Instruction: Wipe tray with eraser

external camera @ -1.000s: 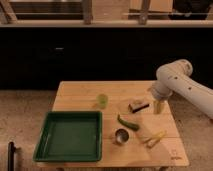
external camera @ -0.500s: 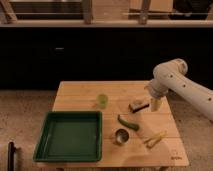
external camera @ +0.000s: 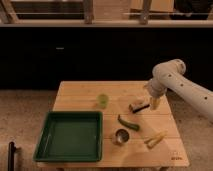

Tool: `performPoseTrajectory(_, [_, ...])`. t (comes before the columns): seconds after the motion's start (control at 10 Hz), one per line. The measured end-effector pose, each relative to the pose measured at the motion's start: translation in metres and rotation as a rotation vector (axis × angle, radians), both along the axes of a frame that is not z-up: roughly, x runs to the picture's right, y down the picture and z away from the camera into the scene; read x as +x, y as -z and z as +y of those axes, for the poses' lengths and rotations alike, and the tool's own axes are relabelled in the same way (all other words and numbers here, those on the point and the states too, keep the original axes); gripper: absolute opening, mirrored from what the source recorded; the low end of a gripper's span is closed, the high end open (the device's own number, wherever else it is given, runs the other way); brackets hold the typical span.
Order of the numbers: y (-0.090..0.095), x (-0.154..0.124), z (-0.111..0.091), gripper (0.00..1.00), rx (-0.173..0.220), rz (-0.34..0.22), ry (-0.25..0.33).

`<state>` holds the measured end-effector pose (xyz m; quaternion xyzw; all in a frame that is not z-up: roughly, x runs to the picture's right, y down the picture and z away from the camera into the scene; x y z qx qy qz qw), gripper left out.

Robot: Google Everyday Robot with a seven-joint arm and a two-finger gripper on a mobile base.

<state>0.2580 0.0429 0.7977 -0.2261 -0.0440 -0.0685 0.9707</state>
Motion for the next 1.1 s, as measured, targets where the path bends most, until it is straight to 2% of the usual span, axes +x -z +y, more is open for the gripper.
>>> performPoseTrajectory(0.3, [-0.014, 0.001, -0.003, 0.8, 0.003, -0.018, 0.013])
performPoseTrajectory(0.6, [-0.025, -0.013, -0.006, 0.8, 0.001, -0.042, 0.03])
performPoseTrajectory(0.9, [-0.038, -0.008, -0.004, 0.8, 0.002, -0.055, 0.053])
performPoseTrajectory(1.1, [-0.045, -0.008, -0.009, 0.8, 0.0, -0.064, 0.062])
